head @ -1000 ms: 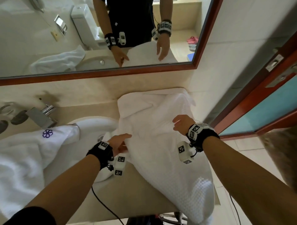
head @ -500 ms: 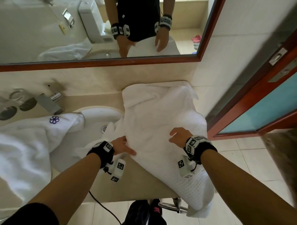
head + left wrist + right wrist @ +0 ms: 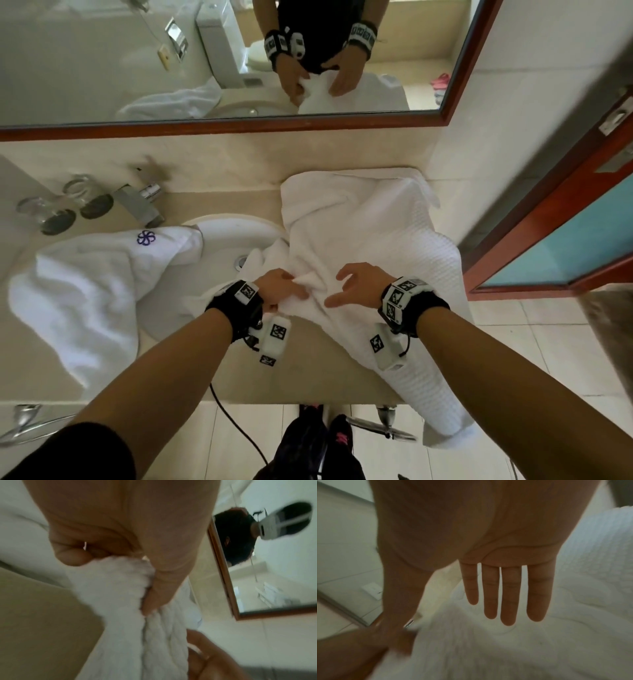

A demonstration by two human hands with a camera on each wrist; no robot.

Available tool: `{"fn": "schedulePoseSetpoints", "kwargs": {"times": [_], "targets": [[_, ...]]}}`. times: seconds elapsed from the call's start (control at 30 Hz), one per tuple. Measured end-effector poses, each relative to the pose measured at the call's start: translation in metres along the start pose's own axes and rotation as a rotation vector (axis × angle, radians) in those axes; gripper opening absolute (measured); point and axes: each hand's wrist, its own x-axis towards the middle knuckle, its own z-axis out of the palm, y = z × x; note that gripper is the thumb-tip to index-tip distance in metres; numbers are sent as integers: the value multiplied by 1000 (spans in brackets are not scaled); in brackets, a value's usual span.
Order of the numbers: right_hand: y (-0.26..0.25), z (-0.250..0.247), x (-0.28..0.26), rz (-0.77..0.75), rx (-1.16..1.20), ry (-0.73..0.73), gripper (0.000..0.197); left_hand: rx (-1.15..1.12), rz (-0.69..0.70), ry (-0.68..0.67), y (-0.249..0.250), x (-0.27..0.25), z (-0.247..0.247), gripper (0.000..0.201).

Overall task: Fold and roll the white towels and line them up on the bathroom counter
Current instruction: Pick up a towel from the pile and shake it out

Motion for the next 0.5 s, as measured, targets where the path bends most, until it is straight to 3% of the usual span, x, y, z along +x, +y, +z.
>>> {"fn": "schedulePoseSetpoints", "kwargs": {"times": [0.1,0.23,0.3,0.4,0.5], "targets": [[-3,6,-3,-58,-90,2,63,-372,77,-37,10,-5,-3,48],[-2,-1,1,-154,-5,102,13,-759,157,-152,13,-9,-5,71],[-2,-8,1,-163,21,141,24,-810,131,-225,11,-14,2,86],[-5,-18,1,-194,54,208,34,-724,183,-332,4,-21,12,85],[-4,-21,3,-172,114,230,34,-652,272,-317,9,-30,11,88]]}}
